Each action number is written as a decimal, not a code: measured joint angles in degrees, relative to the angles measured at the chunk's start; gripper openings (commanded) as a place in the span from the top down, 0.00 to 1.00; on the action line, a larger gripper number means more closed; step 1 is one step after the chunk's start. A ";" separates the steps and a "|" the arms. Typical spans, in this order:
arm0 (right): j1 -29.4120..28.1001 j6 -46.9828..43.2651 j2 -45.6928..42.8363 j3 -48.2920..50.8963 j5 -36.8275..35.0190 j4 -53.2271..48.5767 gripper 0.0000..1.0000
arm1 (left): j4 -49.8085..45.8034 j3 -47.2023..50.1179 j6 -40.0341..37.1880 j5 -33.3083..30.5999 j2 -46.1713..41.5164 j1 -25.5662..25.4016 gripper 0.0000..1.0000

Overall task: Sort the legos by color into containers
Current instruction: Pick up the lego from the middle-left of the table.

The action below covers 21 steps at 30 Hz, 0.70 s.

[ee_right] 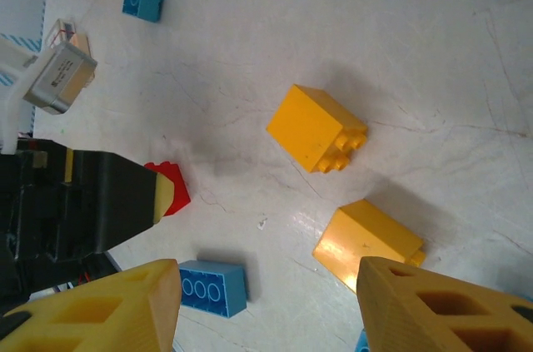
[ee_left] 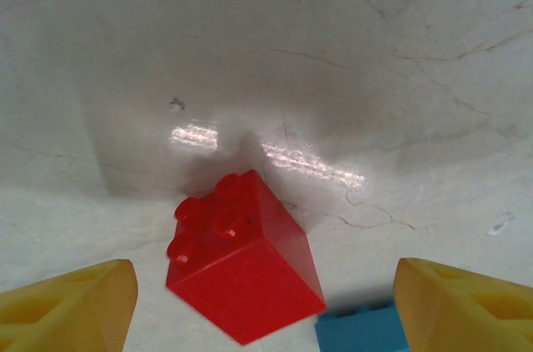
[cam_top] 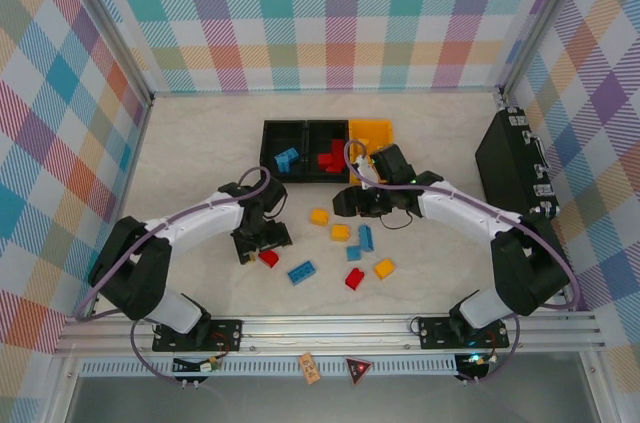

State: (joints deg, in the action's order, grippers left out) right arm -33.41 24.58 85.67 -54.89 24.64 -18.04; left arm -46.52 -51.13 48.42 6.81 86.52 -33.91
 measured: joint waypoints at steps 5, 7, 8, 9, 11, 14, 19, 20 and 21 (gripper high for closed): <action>0.00 0.00 -1.03 0.04 -0.42 0.00 0.42 | 0.26 0.00 0.11 1.14 3.17 -0.13 0.34; 0.00 0.00 -1.36 0.04 -0.57 0.00 0.42 | 0.31 0.00 0.09 1.49 3.89 -0.15 0.42; 0.00 0.00 -1.42 0.04 -0.61 0.00 0.42 | 0.39 0.00 0.11 1.68 4.31 -0.15 0.46; 0.00 0.00 -1.42 0.04 -0.74 0.00 0.42 | 0.42 0.00 -0.04 1.73 4.66 -0.17 0.51; 0.00 0.00 -1.42 0.04 -0.98 -0.02 0.42 | 0.37 -0.02 -0.31 1.88 5.16 -0.20 0.56; 0.00 0.02 -1.42 0.04 -1.20 -0.02 0.42 | 0.13 -0.48 -0.81 1.57 5.18 -0.20 0.65; 0.00 0.02 -1.46 0.04 -1.40 -0.04 0.42 | -0.04 -3.76 -2.01 0.15 5.18 -0.20 0.76; 0.00 0.02 -1.51 0.04 -1.46 -0.11 0.42 | -0.02 -4.74 -2.34 -0.04 5.18 -0.20 0.78; 0.00 0.02 -1.53 0.04 -1.62 -0.22 0.42 | -0.04 -6.01 -2.67 -0.33 5.18 -0.17 0.79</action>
State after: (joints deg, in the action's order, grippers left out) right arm -33.41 24.60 84.14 -54.85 23.03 -18.26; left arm -46.57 -57.14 45.76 6.48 91.70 -34.09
